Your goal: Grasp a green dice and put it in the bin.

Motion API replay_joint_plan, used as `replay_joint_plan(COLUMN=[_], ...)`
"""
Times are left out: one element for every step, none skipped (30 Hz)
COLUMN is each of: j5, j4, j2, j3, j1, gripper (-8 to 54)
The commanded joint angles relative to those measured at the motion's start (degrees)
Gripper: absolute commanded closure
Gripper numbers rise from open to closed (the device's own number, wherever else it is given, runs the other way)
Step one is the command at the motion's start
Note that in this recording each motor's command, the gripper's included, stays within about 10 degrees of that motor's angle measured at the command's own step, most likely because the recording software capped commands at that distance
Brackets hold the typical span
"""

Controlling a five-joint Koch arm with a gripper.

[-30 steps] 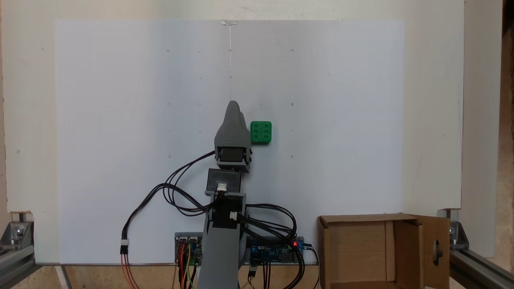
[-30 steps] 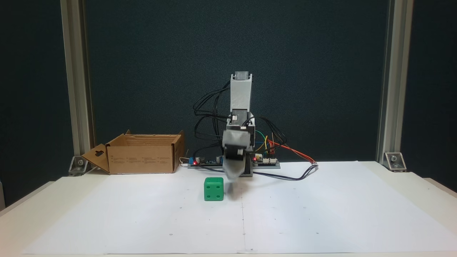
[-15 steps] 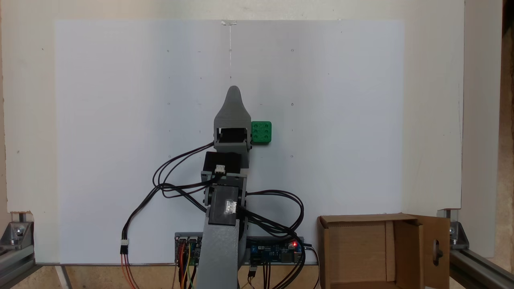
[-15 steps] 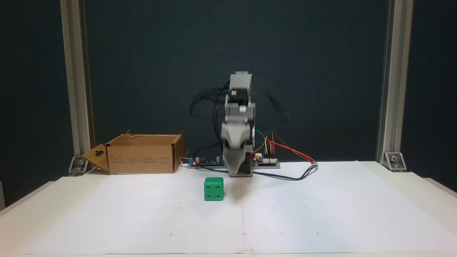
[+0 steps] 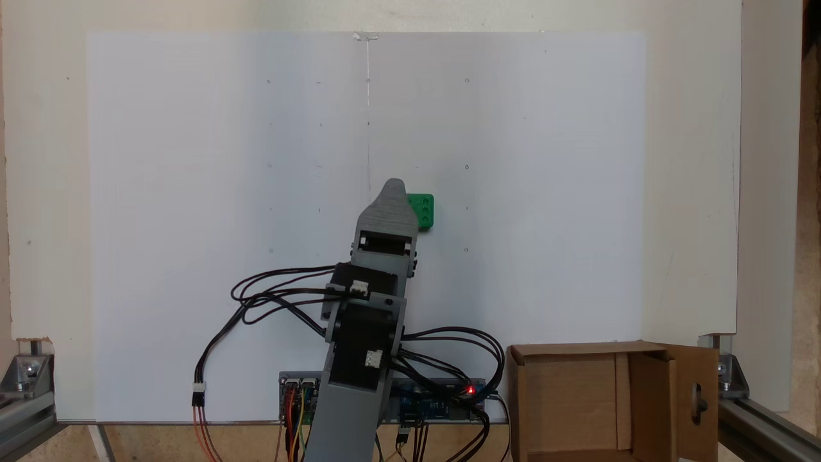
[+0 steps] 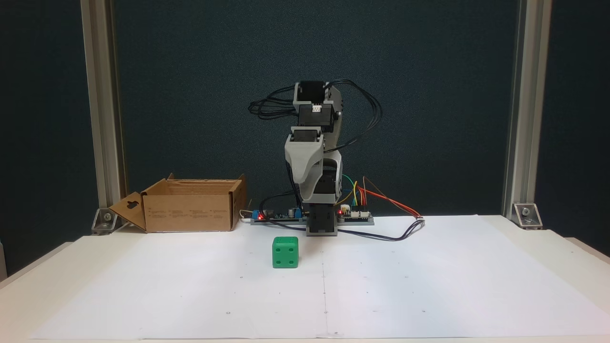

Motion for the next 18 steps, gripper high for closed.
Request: replay_joint_plan(j5=[2.3,2.2,1.9,1.6,1.1,0.5,-0.1,-1.0,-1.3,-2.2,-3.4,-4.4,-5.4,-6.7,-7.7,-8.6,-9.6,-10.8], j4=[6.5,9.7,11.5,12.9,14.6,15.8,17.1,18.2,18.7,19.2,20.1,20.4,20.5,20.6,20.6,20.7,20.8,21.0], j2=[1.5,0.0,-1.2,-2.8,-4.1,-5.5,-7.0,-8.5,-9.4,-9.9,-11.1,-11.5,-11.6,-11.8,-12.0,-12.5,-12.5,-12.5], j3=[-7.2,-9.5,-11.2,-13.0,-14.8,-16.4,-17.9,-19.6,-20.8,-21.8,-22.9,-23.8,-24.3,-24.6,-25.0,-25.3,-25.4,-25.4], j1=[1.2,1.7,2.4,2.9,3.0,3.0,3.0,3.0,3.0,3.0,3.1,3.1,3.1,3.1,3.3,3.4,3.5,3.9], gripper=[2.4,2.4,2.4,2.4,2.4,2.4,2.4,2.4,2.4,2.4,2.4,2.4,2.4,2.4,2.4,2.4,2.4,2.3])
